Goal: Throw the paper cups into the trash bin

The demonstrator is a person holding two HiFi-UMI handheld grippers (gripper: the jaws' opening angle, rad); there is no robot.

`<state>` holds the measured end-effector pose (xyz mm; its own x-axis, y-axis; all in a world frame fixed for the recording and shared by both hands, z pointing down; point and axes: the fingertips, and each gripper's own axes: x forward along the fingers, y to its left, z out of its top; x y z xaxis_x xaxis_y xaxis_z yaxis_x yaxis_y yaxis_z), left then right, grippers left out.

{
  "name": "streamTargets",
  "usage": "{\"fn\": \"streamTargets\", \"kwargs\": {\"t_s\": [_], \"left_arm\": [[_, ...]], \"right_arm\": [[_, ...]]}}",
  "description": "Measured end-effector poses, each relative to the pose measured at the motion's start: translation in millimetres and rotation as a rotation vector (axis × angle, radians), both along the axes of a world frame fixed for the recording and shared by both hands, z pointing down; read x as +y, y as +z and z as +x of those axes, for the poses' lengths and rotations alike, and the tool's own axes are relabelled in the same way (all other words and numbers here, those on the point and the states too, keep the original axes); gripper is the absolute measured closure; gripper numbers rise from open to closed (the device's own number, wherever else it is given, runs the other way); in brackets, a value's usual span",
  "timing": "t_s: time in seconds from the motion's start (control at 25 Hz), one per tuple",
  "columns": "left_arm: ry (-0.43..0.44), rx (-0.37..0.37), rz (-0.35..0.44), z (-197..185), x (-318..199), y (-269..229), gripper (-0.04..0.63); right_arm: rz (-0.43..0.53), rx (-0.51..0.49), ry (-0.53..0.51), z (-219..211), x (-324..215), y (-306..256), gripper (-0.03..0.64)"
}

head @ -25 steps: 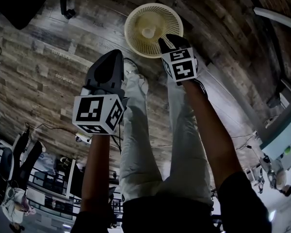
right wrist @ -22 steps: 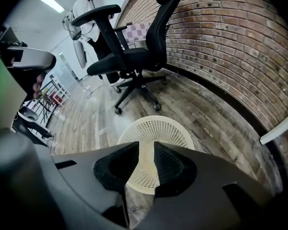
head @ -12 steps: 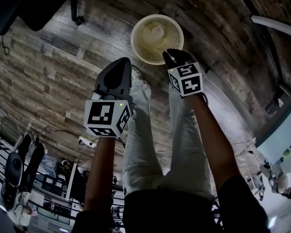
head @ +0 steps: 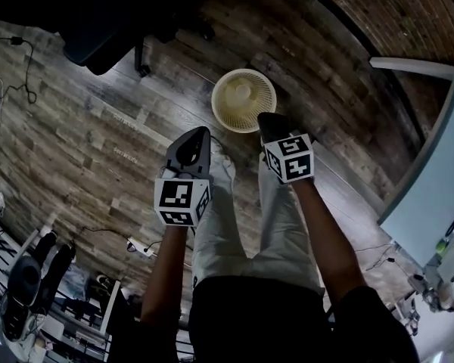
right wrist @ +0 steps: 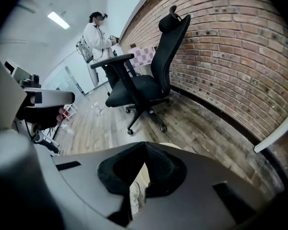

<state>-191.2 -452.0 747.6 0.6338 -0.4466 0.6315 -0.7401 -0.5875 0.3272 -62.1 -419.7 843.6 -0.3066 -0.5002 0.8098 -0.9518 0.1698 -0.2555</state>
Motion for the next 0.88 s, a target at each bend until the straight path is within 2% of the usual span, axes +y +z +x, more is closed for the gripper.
{"fn": "streamTargets", "kwargs": {"t_s": [0.16, 0.56, 0.68, 0.88], "left_arm": [[0.0, 0.02, 0.043, -6.6, -6.6, -43.9, 0.588], [-0.012, 0.084, 0.124, -23.9, -6.0, -140.0, 0.586], [-0.004, 0.101, 0.155, -26.9, -3.5, -162.5, 0.586], [0.007, 0.116, 0.157, -38.1, 8.6, -185.3, 0.586]], "right_arm": [[0.046, 0.02, 0.027, 0.5, -5.4, -50.2, 0.611], [0.188, -0.038, 0.057, -22.7, -4.1, -172.8, 0.612], [0.241, -0.026, 0.049, -31.0, -4.2, -202.7, 0.612], [0.307, -0.022, 0.037, -50.3, -2.0, -245.5, 0.612]]}}
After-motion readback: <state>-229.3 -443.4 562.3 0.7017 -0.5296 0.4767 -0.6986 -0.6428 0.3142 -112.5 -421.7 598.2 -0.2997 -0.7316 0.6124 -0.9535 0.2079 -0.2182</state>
